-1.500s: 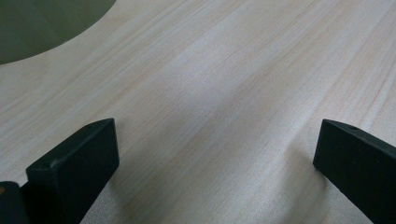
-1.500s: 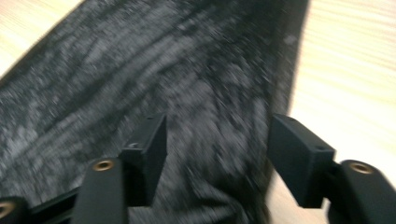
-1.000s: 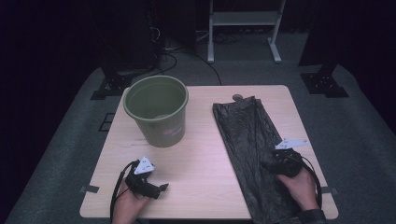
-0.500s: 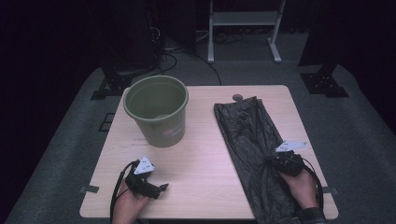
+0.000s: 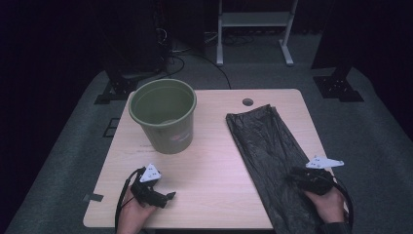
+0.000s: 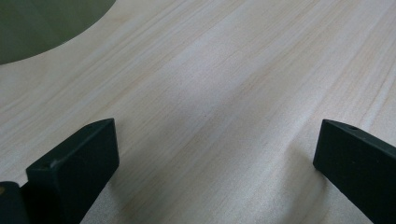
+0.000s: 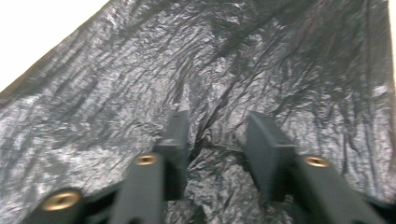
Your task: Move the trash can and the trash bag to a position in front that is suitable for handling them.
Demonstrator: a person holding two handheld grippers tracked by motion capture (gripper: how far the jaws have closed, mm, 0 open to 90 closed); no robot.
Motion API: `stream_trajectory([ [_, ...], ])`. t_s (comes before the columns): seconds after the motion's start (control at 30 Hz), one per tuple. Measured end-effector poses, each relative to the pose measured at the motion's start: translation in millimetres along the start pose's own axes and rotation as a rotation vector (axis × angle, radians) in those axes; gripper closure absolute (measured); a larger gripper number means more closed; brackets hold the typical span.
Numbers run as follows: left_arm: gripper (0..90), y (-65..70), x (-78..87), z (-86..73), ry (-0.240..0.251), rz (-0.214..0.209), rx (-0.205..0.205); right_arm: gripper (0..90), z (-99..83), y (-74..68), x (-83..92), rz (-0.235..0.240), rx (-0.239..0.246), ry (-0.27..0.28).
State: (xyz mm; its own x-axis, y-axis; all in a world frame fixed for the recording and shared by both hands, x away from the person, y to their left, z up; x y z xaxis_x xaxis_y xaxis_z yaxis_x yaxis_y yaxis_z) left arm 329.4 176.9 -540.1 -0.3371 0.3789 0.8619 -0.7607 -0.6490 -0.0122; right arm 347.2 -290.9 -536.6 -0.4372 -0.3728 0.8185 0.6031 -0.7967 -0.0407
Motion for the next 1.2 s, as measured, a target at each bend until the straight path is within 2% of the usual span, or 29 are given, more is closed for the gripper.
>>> stream_trajectory([
  [0.03,0.0,0.0,0.0,0.0,0.000,0.000,0.000,44.7,-0.5,0.0,-0.2,-0.009,0.003,-0.004],
  [0.07,0.0,0.0,0.0,0.0,0.000,0.000,0.000,37.3,-0.8,-1.9,-1.1,-0.020,0.020,-0.014],
  [0.1,0.0,0.0,0.0,0.0,0.000,0.000,0.000,37.3,-0.8,-1.9,-1.1,-0.020,0.020,-0.014],
  [0.2,0.0,-0.2,0.6,0.0,0.004,-0.009,0.007,28.1,-0.5,-1.0,-2.6,-0.029,0.007,-0.026],
  [0.23,0.0,-1.1,2.0,0.1,0.013,-0.029,0.020,25.2,-0.4,-0.5,-2.9,-0.031,0.006,-0.027],
  [0.43,0.0,-6.5,9.5,1.0,0.027,-0.027,0.037,17.2,0.0,0.3,-4.7,-0.039,-0.004,-0.041],
  [0.53,0.0,-7.1,11.8,1.6,0.021,-0.043,0.049,16.9,0.2,-0.1,-5.1,-0.038,-0.001,-0.042],
  [0.63,0.0,-8.6,17.2,5.1,0.039,-0.051,0.053,16.9,0.2,-0.1,-5.1,-0.038,-0.001,-0.042],
  [0.83,0.0,-10.4,26.3,12.4,0.057,-0.047,0.056,17.0,0.3,-0.1,-5.1,-0.037,-0.003,-0.042],
  [1.2,0.0,-8.8,47.9,36.0,0.092,-0.055,0.045,17.0,0.3,0.0,-5.2,-0.038,-0.003,-0.042],
])
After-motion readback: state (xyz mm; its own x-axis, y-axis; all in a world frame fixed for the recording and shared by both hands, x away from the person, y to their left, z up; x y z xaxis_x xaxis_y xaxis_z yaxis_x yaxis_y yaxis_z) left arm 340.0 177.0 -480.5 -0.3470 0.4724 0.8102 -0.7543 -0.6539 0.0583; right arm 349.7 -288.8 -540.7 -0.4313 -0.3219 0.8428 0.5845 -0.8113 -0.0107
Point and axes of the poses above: each handheld gripper's, and its own axes: x roughly backward along the jaws, z roughly out of its top, y roughly to its right, the point moved 8 cm from there along -x, roughly forward along the jaws, and after that the axes turned 15 degrees about -y, right-handed, at the moved point
